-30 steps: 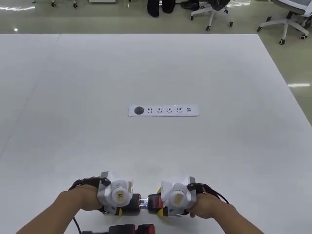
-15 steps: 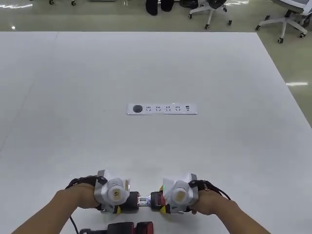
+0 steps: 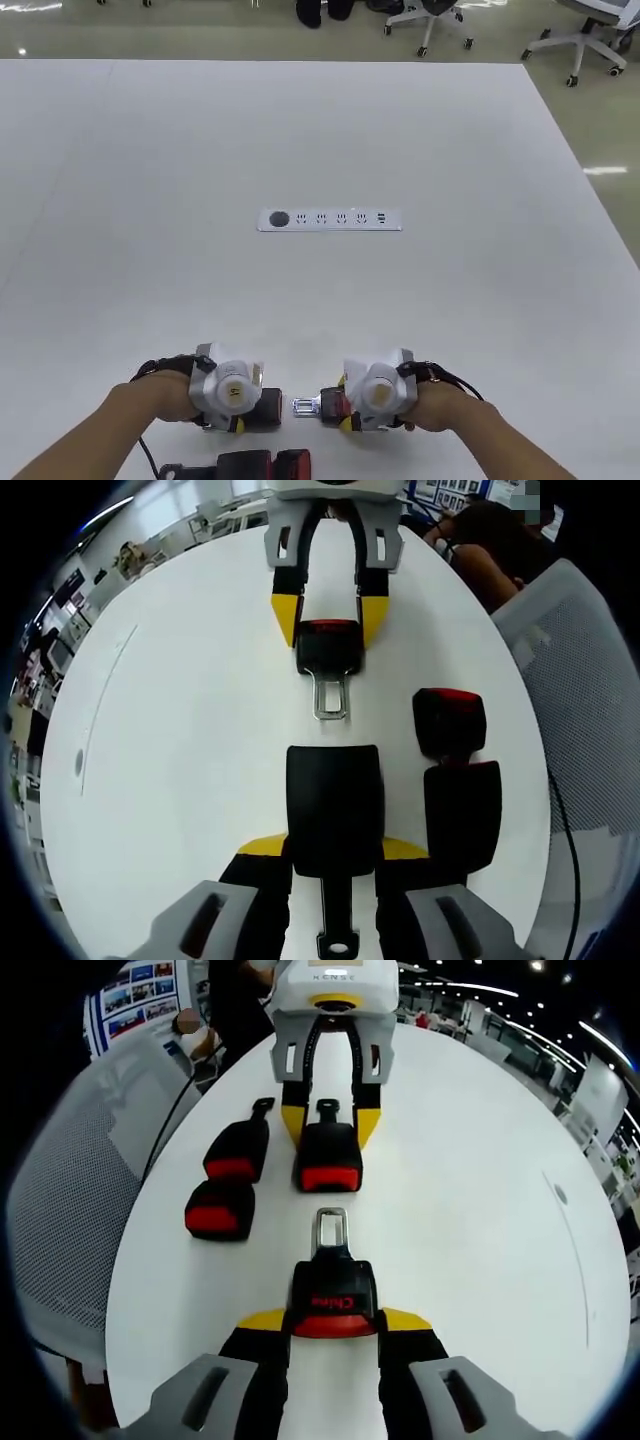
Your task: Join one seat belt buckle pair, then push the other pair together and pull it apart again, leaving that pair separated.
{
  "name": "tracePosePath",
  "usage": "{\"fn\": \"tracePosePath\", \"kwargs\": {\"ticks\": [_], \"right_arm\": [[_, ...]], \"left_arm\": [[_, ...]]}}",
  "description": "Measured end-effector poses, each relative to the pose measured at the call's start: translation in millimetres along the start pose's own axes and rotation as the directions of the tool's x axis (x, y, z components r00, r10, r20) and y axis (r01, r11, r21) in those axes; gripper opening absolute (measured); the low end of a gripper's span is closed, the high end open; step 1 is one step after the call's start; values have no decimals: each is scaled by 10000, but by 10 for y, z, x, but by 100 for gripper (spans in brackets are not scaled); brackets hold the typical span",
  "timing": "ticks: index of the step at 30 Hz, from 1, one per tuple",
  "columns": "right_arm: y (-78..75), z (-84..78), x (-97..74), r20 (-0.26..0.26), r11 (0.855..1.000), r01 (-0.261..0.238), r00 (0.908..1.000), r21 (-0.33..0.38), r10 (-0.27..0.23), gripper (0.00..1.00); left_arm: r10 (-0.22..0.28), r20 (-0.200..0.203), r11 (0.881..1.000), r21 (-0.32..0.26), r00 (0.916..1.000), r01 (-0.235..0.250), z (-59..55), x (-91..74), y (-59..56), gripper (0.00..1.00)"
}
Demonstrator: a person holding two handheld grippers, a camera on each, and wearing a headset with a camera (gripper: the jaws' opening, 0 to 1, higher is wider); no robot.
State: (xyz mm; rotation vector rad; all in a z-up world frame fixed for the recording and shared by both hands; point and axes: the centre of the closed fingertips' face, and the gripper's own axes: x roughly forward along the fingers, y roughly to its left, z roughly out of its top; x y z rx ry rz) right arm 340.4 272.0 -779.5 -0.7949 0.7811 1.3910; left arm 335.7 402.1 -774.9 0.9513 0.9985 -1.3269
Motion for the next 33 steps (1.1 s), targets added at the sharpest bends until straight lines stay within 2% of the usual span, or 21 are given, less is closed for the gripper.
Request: {"fn": "tracePosePath", "kwargs": {"ticks": [12,18,21,33], "right_arm": [[-2,-177,-131,-264,9999,-80,9996,144,84,31],[7,-271,-203,-394,9998,-141,9991,128,146,31],[9,-318,-222,-410,9998,-154,9990,111,159,31],[22,-348,-213,-337,9999,-134,9993,71,136,32]], "left_arm": [[-1,85,10000,-14,10000,1,-26,31,11,33],[-3,11,10000,-1,10000,3,12,-53,0,33],[-6,25,10000,17,10000,6,-8,-22,5,33],[16,131,10000,82,9999,-17,5,-24,-4,33]]}}
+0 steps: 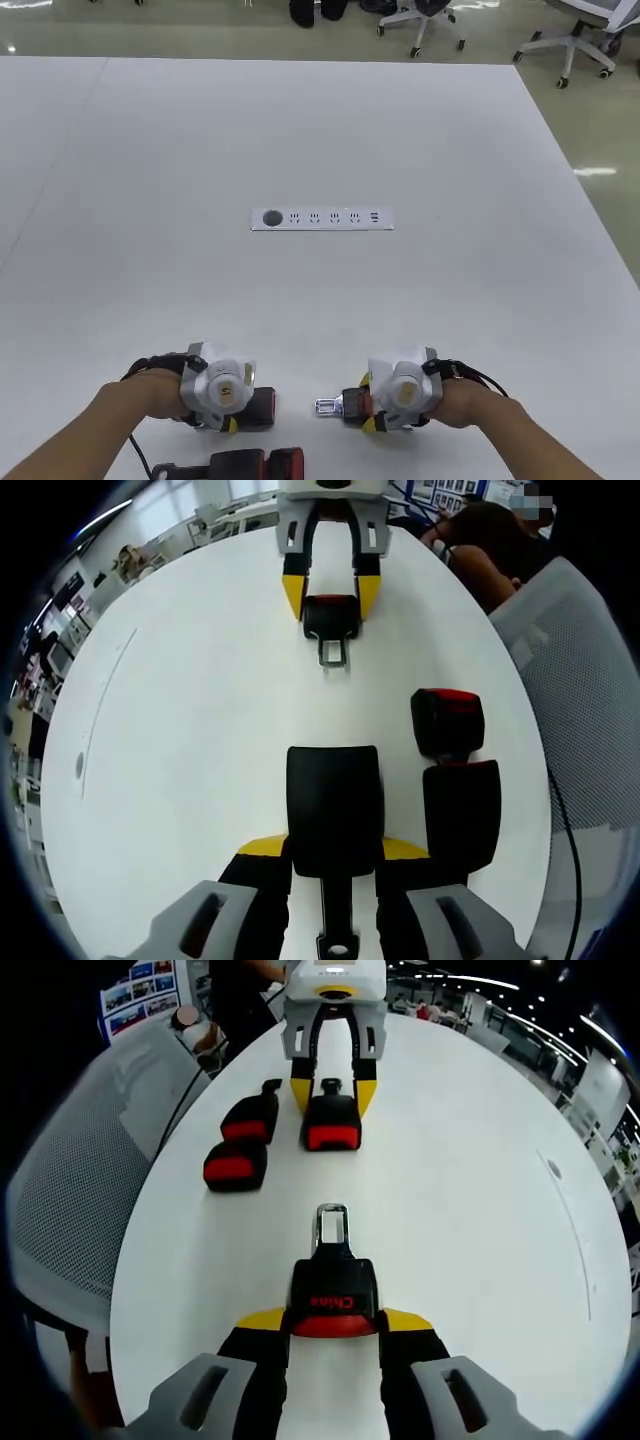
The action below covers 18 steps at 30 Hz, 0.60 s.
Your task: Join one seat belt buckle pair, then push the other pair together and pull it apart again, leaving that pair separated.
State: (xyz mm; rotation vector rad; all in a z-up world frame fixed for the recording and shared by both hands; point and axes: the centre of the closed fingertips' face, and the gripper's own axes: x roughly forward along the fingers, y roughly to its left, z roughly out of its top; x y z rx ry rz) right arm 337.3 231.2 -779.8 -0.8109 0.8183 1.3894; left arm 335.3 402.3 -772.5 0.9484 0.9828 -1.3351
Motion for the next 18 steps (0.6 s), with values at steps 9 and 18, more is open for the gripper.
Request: {"fn": "tracePosePath", "kwargs": {"ticks": [9,18], "right_arm": [[-5,-3,-21,-40,9997,193,9998,-133,-194,37],[-11,-15,-73,40,9992,406,9992,41,-406,45]], "left_arm": [[123,-8,9999,44,9999,-123,4,-2,2,34],[446,-47,9990,-12,9990,-446,-43,4,6,36]]}}
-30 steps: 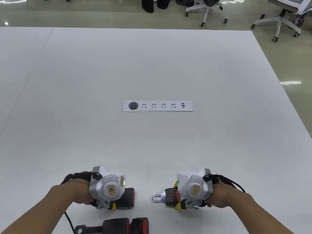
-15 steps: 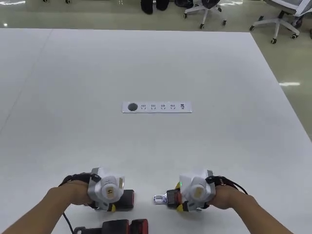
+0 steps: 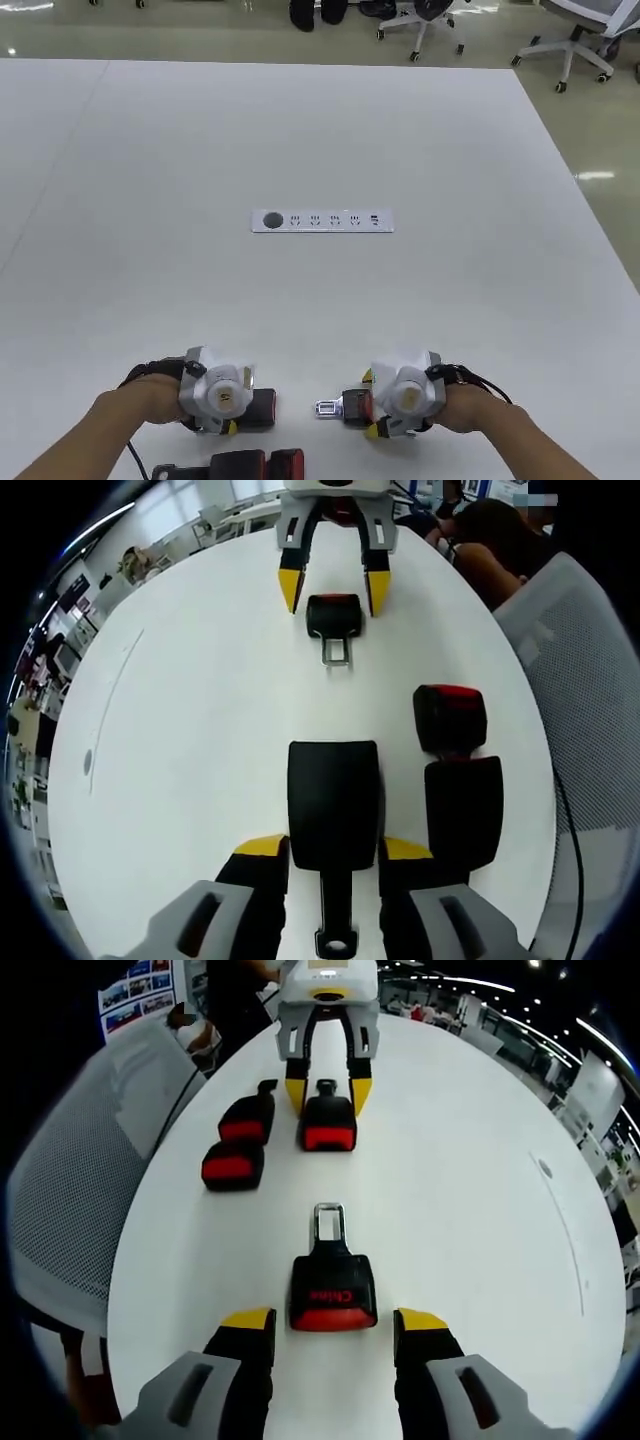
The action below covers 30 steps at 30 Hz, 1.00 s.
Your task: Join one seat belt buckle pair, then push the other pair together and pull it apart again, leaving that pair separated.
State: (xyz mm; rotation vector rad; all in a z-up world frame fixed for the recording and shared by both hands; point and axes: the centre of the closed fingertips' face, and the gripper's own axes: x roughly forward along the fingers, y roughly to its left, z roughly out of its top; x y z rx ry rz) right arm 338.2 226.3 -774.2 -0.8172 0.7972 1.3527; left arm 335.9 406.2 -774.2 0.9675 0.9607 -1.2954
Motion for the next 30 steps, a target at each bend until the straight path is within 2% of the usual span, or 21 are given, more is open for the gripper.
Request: {"fn": "tracePosePath", "kwargs": {"ticks": [3,11,16,19,23,24,26,28,30], "right_arm": [[-5,-7,-15,61,9999,86,9999,70,-86,48],[30,-65,-55,172,9990,273,9995,343,-279,54],[52,-68,-126,263,9963,478,9984,717,-498,56],[87,-86,-176,348,9942,591,9974,899,-624,58],[124,-90,-231,472,9897,781,9953,1198,-842,60],[139,-92,-243,493,9891,800,9950,1236,-866,61],[171,-92,-259,614,9857,886,9933,1431,-982,62],[204,-87,-263,759,9825,967,9910,1591,-1099,64],[260,-82,-269,914,9801,1028,9886,1697,-1195,66]], "left_arm": [[88,-19,10000,-33,10000,-88,-18,-25,-3,37],[449,373,9934,-1073,9983,-406,-68,-137,-10,39],[625,704,9850,-1649,9956,-502,-207,-169,-20,39],[723,844,9798,-1925,9938,-549,-244,-215,-57,40],[1017,1304,9610,-2691,9862,-636,-338,-273,-41,41],[1111,1447,9551,-2891,9832,-654,-308,-298,-81,42],[1237,1656,9444,-3224,9784,-648,-365,-341,-97,44],[1414,1897,9364,-3440,9716,-691,-367,-371,-129,46],[1621,2102,9221,-3802,9641,-721,-383,-415,-171,48]]}}
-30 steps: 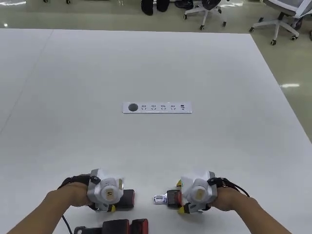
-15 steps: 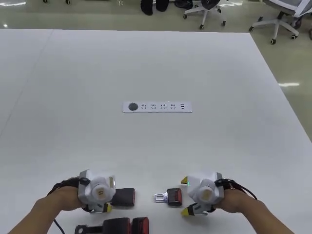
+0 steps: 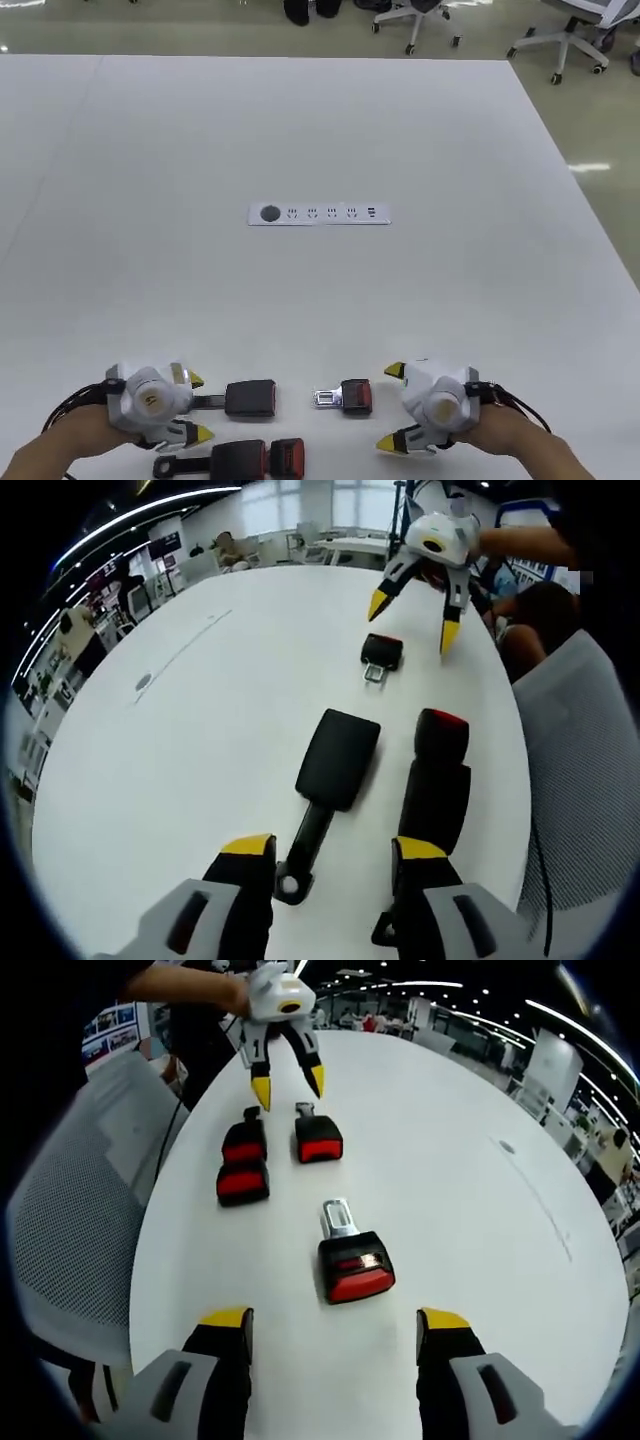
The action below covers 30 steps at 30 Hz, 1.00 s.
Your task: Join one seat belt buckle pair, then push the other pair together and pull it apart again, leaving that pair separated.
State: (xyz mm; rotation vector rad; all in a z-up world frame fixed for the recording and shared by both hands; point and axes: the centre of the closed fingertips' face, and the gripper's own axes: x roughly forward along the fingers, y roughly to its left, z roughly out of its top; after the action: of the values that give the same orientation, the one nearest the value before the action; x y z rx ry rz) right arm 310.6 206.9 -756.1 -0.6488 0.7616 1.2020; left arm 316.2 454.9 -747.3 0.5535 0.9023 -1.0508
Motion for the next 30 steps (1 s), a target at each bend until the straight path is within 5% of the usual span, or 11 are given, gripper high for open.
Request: {"fn": "tracePosePath", "kwargs": {"ticks": [9,16,30], "right_arm": [[191,-64,-68,475,9973,533,9973,501,-557,73],[327,-7,-139,1036,9890,867,9897,1199,-993,80],[482,109,-279,2012,9601,1304,9624,2473,-1825,90]], "left_arm": [[505,938,9948,-933,9943,-417,-83,-186,-173,55],[965,1756,9865,-1479,9797,-707,-142,-256,-348,61],[1722,2203,9673,-2221,9601,-1225,-309,-311,-554,83]]}}
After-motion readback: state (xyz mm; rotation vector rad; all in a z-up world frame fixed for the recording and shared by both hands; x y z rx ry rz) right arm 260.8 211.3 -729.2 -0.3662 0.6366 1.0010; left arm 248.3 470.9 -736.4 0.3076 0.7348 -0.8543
